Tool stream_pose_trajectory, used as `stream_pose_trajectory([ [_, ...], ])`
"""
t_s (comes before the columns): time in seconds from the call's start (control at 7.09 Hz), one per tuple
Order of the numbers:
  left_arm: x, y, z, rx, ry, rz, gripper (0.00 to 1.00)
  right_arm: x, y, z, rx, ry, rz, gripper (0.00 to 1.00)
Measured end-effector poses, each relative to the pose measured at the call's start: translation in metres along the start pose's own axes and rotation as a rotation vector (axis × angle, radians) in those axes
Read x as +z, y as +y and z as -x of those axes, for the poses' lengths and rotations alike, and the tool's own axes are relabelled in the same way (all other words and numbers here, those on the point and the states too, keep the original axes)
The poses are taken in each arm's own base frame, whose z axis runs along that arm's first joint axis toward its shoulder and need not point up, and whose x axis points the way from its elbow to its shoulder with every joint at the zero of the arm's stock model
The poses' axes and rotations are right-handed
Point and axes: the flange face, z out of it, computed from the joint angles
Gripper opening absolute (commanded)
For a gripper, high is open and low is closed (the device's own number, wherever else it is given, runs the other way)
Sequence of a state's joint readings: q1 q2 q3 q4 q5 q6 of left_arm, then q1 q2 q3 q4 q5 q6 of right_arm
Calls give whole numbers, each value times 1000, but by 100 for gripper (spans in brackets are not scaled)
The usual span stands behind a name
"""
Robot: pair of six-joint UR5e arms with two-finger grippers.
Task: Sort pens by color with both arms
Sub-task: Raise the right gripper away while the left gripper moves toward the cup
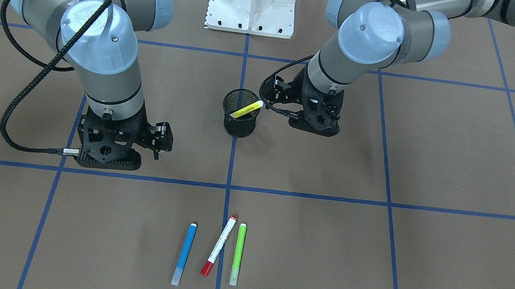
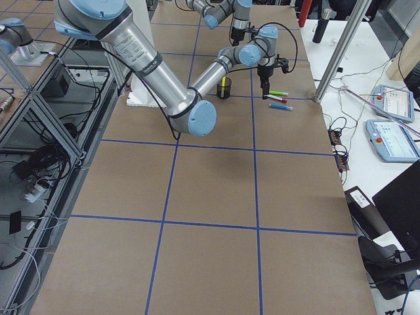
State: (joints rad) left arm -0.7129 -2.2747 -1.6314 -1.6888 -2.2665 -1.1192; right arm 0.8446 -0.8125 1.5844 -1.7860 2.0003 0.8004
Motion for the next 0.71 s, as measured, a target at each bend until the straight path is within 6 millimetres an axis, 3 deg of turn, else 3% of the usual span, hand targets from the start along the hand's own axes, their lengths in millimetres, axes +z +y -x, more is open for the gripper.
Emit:
stream_pose_trajectory([
  [0.42, 22, 1, -12, -4, 34, 7, 65, -4, 20, -17, -22, -5, 9, 99],
  [0.71, 30, 10, -22, 12, 44, 23, 54, -5, 22, -17, -24, -6, 9, 99],
])
